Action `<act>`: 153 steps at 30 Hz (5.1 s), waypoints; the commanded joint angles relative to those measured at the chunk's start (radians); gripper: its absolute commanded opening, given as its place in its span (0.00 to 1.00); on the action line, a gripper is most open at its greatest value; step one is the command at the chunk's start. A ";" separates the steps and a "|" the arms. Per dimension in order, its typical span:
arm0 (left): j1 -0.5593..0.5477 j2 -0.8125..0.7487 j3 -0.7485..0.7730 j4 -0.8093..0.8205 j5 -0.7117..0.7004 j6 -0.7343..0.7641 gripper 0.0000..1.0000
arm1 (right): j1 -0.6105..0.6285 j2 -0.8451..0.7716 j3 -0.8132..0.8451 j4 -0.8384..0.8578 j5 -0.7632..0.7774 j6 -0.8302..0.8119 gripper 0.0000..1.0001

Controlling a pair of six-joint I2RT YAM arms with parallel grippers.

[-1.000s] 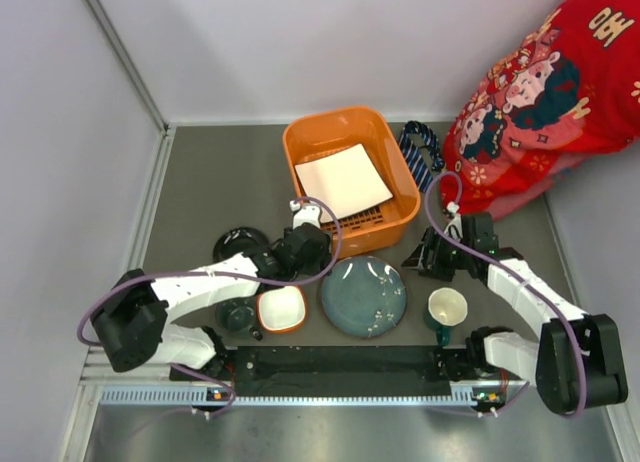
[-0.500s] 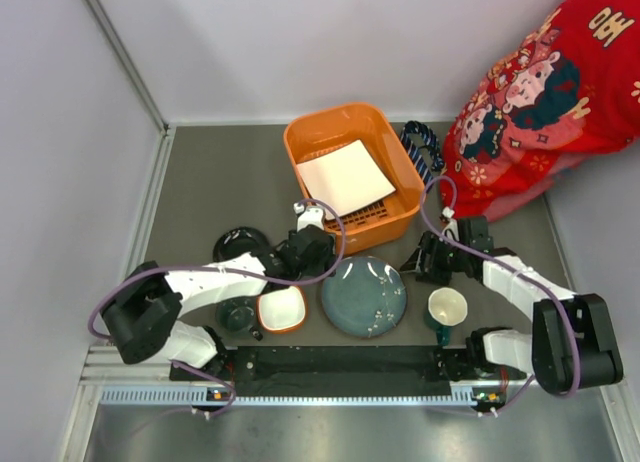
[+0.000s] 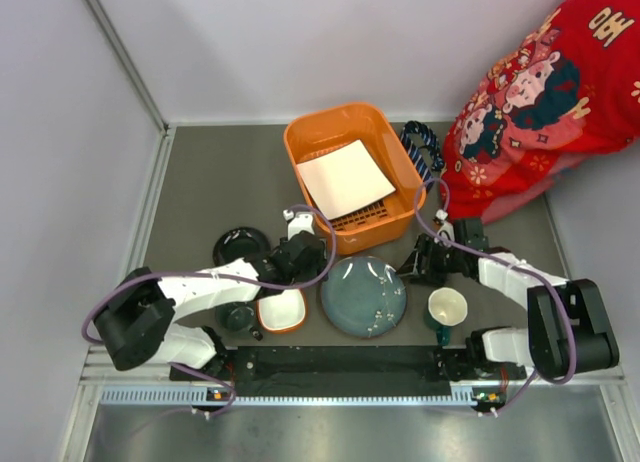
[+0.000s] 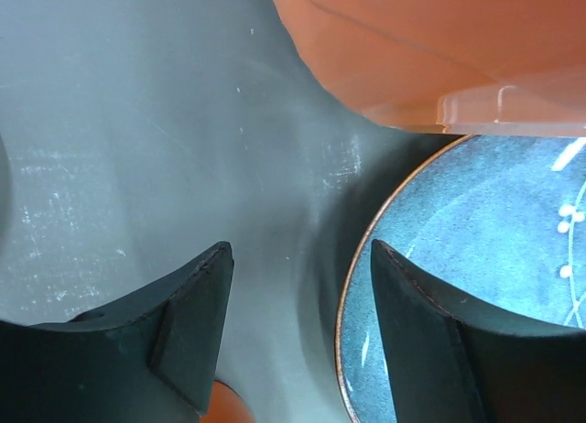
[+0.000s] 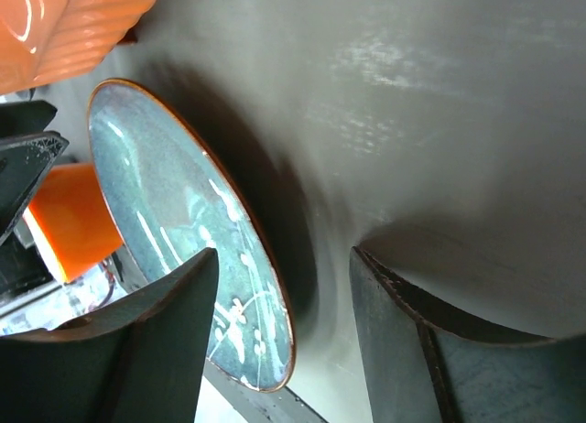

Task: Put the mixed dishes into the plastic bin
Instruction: Pick up the plate at the center of the board.

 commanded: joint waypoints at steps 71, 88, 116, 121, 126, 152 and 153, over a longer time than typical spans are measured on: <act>-0.044 -0.042 -0.042 0.077 0.069 -0.071 0.53 | 0.084 0.058 -0.005 0.229 -0.077 0.083 0.00; -0.043 -0.190 0.015 -0.024 -0.009 -0.071 0.70 | 0.082 -0.070 0.073 0.214 -0.173 0.116 0.00; -0.041 -0.280 0.012 -0.006 0.011 -0.081 0.80 | 0.000 -0.346 0.154 0.025 -0.272 0.159 0.00; -0.041 -0.338 0.007 -0.013 0.039 -0.082 0.80 | -0.002 -0.378 0.165 0.027 -0.309 0.192 0.00; -0.041 -0.383 0.010 -0.027 0.048 -0.084 0.79 | -0.001 -0.427 0.182 -0.011 -0.326 0.211 0.00; -0.041 -0.484 0.081 -0.032 -0.012 -0.096 0.79 | -0.004 -0.504 0.253 0.028 -0.243 0.329 0.00; -0.041 -0.489 0.079 -0.027 -0.020 -0.098 0.79 | -0.004 -0.495 0.253 0.051 -0.228 0.343 0.00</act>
